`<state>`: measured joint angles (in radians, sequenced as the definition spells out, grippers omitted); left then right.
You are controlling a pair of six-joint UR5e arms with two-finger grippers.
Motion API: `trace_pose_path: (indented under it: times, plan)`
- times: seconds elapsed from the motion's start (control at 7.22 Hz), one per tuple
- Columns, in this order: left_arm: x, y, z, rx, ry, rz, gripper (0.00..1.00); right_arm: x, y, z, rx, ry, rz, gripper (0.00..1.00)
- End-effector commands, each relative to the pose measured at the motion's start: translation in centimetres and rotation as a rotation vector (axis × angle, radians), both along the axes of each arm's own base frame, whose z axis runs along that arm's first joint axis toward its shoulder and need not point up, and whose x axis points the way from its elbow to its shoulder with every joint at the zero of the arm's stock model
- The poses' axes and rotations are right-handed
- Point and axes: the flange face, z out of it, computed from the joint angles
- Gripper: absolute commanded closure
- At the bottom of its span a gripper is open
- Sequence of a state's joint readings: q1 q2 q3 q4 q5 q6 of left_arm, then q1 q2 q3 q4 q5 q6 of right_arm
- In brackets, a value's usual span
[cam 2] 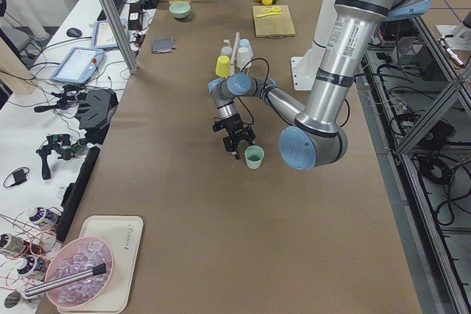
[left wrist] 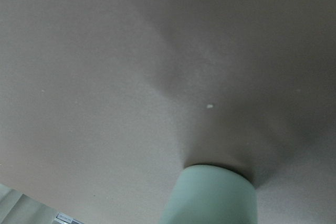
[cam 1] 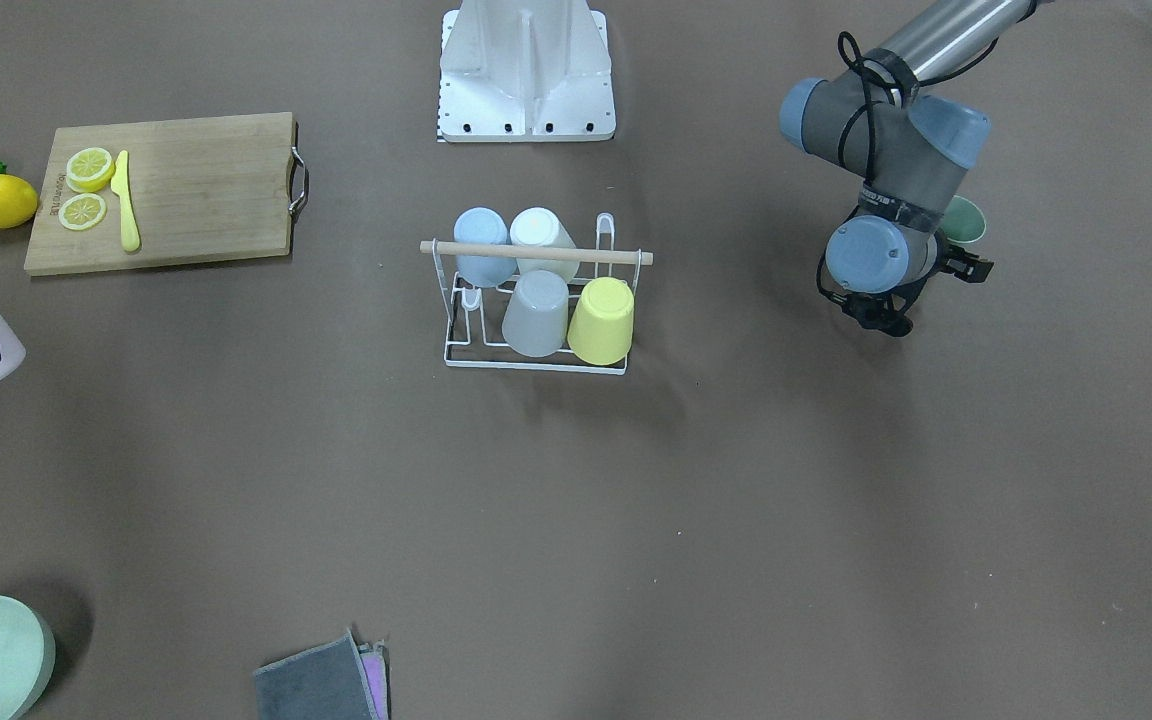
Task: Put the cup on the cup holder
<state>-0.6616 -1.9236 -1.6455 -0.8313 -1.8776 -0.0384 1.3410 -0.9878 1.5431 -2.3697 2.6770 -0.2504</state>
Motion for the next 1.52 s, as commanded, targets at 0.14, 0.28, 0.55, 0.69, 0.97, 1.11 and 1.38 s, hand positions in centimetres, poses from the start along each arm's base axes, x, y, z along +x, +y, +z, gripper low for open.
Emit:
trace_pose_path:
  times: [0.14,0.28,0.55,0.69,0.97,1.11,1.38]
  plan:
    - [0.1,0.5,0.7,-0.019,-0.002,0.004,0.02,2.5,0.7,-0.1,0.132,-0.143,-0.001,0.74]
    - [0.3,0.7,0.7,-0.033,0.005,-0.001,0.02,3.5,0.7,0.2,0.172,-0.199,0.007,0.74]
    - [0.6,1.0,1.0,-0.038,0.000,0.004,0.02,3.4,1.2,1.0,0.204,-0.298,0.016,0.74]
    - [0.6,1.2,1.1,-0.050,0.004,0.000,0.03,3.0,1.4,1.1,0.205,-0.327,0.021,0.74]
    - [0.2,1.5,1.8,-0.059,-0.003,-0.001,0.13,1.4,1.6,1.0,0.222,-0.391,0.009,0.75]
    - [0.2,1.5,1.7,-0.059,-0.001,-0.001,0.22,0.5,1.6,0.8,0.224,-0.413,0.002,0.76]
    - [0.1,1.5,1.5,-0.059,-0.001,-0.003,0.41,-1.2,1.3,0.3,0.260,-0.480,-0.006,0.76]
